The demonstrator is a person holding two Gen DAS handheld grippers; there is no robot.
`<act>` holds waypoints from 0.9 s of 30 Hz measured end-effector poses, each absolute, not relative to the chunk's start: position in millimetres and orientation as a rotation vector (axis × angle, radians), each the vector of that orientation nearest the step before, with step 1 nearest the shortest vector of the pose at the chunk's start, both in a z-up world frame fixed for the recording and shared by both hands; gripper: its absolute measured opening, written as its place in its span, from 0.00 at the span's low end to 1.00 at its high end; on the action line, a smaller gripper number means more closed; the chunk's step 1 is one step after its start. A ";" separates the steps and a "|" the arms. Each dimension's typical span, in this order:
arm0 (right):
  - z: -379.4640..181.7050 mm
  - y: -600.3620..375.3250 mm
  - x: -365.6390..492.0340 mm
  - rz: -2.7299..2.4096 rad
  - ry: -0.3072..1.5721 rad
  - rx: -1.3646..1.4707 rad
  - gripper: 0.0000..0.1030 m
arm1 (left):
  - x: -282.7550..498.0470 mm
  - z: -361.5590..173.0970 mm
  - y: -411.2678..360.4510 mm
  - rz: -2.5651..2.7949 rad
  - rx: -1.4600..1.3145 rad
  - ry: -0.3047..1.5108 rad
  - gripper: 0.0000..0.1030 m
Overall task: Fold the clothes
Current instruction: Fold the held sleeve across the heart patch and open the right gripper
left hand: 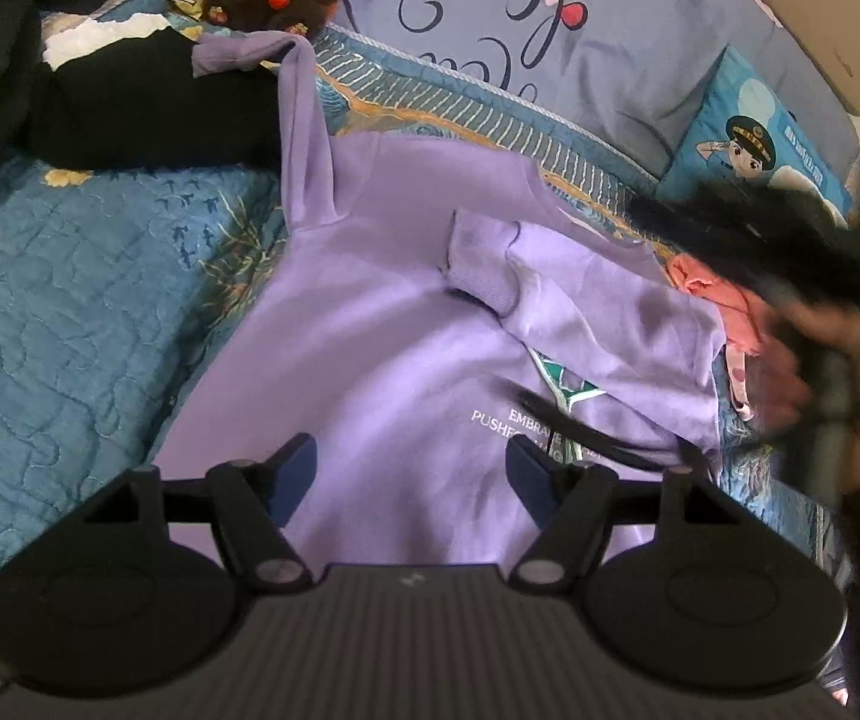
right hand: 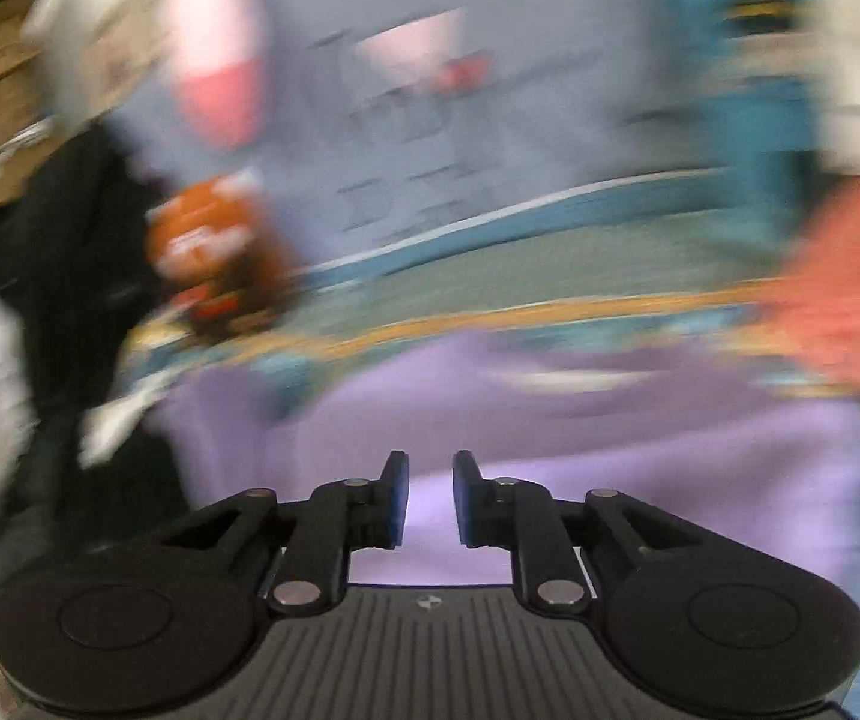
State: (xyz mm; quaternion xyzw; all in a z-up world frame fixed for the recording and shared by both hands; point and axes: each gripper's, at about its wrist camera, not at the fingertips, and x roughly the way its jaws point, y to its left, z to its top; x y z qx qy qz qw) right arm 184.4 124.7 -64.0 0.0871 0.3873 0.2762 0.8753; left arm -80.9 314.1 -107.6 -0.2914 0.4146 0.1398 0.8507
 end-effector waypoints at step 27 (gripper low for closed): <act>-86.6 -7.1 281.6 0.481 0.838 0.245 0.06 | -26.2 -131.6 227.5 0.178 -0.426 1.051 0.71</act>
